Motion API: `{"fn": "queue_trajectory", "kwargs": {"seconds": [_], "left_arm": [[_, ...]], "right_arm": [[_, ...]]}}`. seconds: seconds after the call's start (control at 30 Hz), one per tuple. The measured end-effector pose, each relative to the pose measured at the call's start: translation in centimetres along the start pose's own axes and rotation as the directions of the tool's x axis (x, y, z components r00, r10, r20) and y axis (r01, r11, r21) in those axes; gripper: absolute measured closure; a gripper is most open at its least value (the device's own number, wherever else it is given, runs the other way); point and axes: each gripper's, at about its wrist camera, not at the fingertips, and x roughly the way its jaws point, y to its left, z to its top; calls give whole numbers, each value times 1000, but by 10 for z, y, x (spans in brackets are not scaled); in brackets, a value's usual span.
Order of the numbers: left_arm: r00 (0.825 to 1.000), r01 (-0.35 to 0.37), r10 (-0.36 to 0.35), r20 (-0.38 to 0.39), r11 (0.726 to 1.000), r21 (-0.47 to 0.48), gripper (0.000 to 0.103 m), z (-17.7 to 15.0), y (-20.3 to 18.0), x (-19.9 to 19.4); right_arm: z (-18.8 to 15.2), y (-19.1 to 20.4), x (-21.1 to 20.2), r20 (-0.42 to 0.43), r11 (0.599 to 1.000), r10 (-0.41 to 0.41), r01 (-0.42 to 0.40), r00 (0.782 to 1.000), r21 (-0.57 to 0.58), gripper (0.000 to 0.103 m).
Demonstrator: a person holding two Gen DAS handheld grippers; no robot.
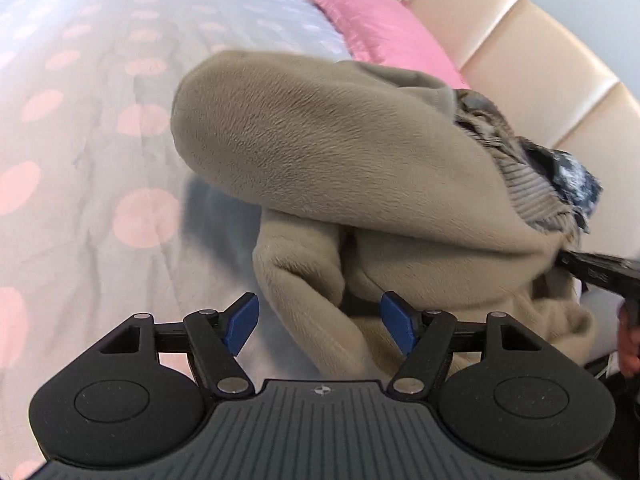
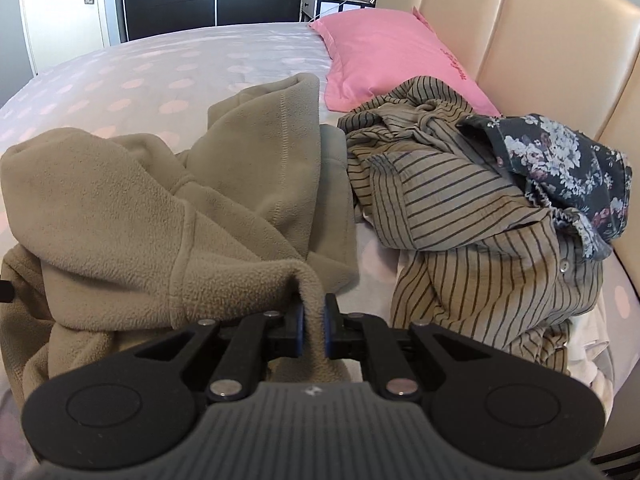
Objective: Fold clothes
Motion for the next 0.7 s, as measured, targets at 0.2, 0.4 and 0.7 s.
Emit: {"fn": "queue_trajectory", "kwargs": {"seconds": [0.2,0.4,0.7], "left_arm": [[998,-27,27,-50,1000,-10,92,1,-5,25],[989,-132,129,77,991,28,97,-5,-7,-22],[901,-283,288,324,957,-64,98,-2,28,-148]], "right_arm": [[3,-4,-2,12,999,36,-36,999,28,92],[27,10,-43,110,997,79,-77,991,-24,93],[74,127,-160,307,917,277,-155,910,-367,93]]}}
